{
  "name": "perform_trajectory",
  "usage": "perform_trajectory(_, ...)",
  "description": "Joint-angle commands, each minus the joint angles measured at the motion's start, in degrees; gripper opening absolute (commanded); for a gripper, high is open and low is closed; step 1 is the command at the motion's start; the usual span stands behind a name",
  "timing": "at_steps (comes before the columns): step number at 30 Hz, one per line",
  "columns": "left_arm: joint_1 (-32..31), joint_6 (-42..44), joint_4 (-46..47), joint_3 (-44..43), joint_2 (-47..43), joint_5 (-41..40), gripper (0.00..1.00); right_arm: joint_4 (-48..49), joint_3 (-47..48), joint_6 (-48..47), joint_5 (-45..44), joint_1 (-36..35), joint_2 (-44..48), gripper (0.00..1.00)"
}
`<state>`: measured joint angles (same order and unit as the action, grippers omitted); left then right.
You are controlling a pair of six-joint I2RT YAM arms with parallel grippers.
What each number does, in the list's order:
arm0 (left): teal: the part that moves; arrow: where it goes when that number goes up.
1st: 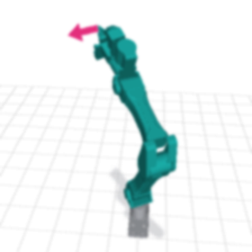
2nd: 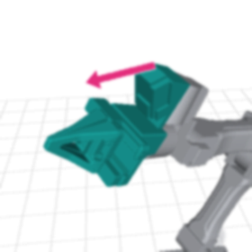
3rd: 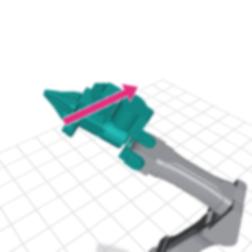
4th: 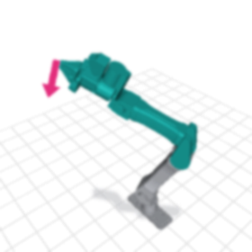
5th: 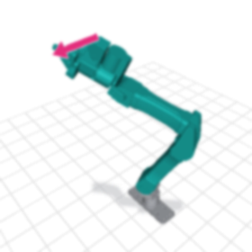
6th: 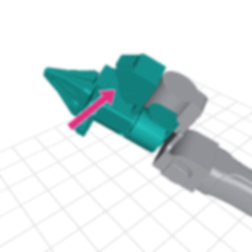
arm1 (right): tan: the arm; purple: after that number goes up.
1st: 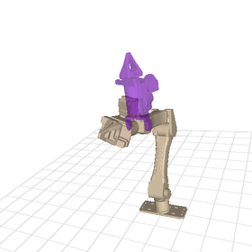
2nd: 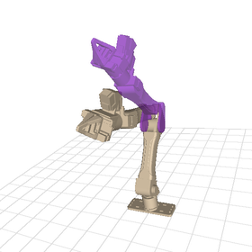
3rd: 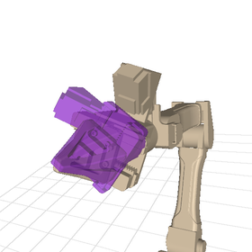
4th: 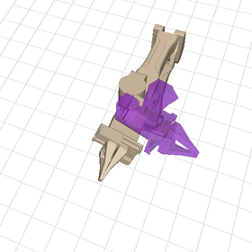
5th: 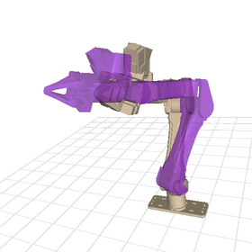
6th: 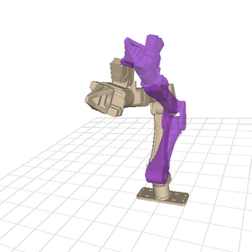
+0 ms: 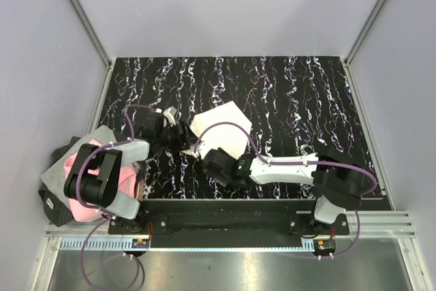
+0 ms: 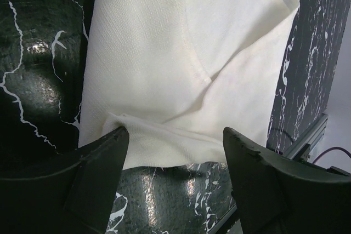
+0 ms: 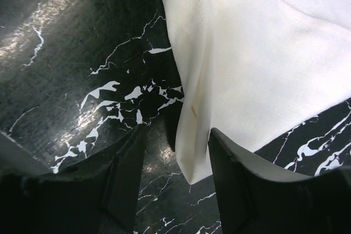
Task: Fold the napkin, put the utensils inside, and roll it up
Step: Roll the napkin with the utensil
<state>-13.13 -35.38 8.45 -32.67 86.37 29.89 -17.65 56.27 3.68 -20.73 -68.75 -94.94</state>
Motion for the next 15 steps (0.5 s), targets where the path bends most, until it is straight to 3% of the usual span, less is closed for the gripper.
perform_trajectory(1, 1.3, 3.3, -7.5, 1.4, 3.2, -6.9, 0.77, 2.5, 1.0, -0.8, -7.5, -2.0, -1.7, 0.55)
perform_trajectory(6, 1.5, 3.3, -7.4, 1.2, 3.5, -6.5, 0.77, -0.2, 0.9, 1.1, -11.3, -2.8, -3.6, 0.46)
perform_trajectory(11, 1.7, 3.1, -7.3, 1.3, 3.5, -6.4, 0.77, -2.5, 1.8, 2.1, -11.8, -2.9, -5.3, 0.27)
perform_trajectory(15, 1.9, 3.2, -7.3, 1.3, 3.5, -6.2, 0.77, -4.8, 3.8, 1.4, -8.1, -3.0, -8.2, 0.17)
